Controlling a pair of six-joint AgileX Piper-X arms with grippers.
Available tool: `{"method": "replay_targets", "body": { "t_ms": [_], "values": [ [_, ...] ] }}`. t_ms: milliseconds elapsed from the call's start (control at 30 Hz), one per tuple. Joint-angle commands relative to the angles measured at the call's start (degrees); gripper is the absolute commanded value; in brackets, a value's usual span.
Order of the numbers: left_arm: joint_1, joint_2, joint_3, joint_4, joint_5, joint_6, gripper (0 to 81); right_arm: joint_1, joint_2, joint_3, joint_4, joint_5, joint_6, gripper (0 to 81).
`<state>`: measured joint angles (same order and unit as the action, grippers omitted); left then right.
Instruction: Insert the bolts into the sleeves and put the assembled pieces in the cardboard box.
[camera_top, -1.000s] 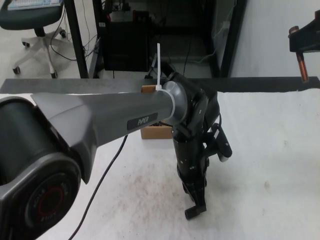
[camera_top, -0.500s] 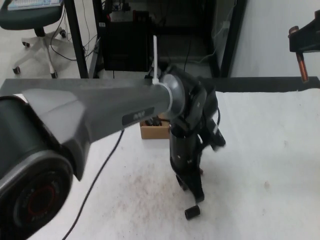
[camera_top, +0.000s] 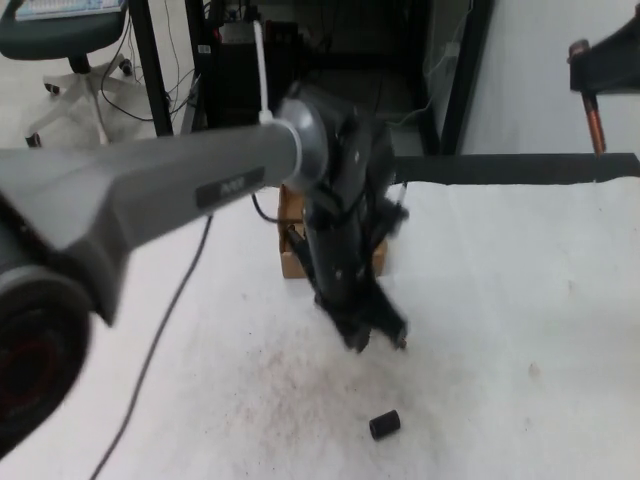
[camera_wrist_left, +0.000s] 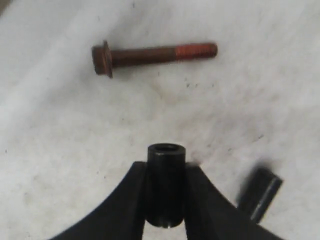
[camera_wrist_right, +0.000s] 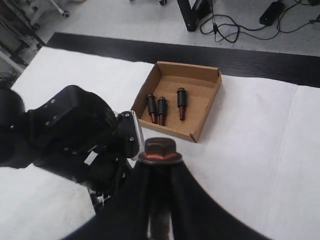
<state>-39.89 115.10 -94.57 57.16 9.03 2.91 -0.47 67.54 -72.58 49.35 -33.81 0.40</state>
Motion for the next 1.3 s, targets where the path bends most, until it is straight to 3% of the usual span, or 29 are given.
{"method": "replay_targets", "body": {
  "t_ms": [0,233,400,533,733,833,1000,1133,1267],
  "values": [
    [0.5,-5.2,-0.6,-4.1,0.5,-3.6,0.3,-0.1,-0.6,-0.2,-6.9,-1.0,5.8,0.8],
    [1.6,-22.4,5.8,-17.9,-1.4,-4.8,0.3,-0.1,-0.6,-0.2,-21.4,-5.7,18.0,0.8],
    [3.6,-38.6,22.4,-29.2,-1.7,-11.4,0.3,2.8,-0.6,-0.2,-30.5,-9.9,23.7,0.8],
    [5.0,-52.9,40.9,-42.3,2.8,-14.6,0.3,9.7,-0.6,-0.2,-35.0,-9.9,22.2,0.8],
    [5.5,-68.9,63.4,-73.9,13.3,-16.4,0.3,23.0,-0.6,1.0,-36.9,-10.0,11.8,0.8],
    [6.7,-71.1,69.5,-83.5,13.8,-17.2,0.3,28.8,-0.6,4.3,-42.4,-8.8,11.6,0.8],
    [9.4,-70.5,70.9,-84.4,17.4,-16.8,0.3,35.3,-0.6,9.8,-53.3,4.0,12.6,0.8],
    [12.0,-68.6,70.6,-83.5,24.5,-15.8,0.3,38.0,-0.6,10.4,-56.2,7.9,10.1,0.8],
    [13.9,-66.6,70.2,-83.9,25.9,-15.8,0.3,39.3,-0.6,10.4,-56.5,8.2,9.9,0.8]
  ]
}}
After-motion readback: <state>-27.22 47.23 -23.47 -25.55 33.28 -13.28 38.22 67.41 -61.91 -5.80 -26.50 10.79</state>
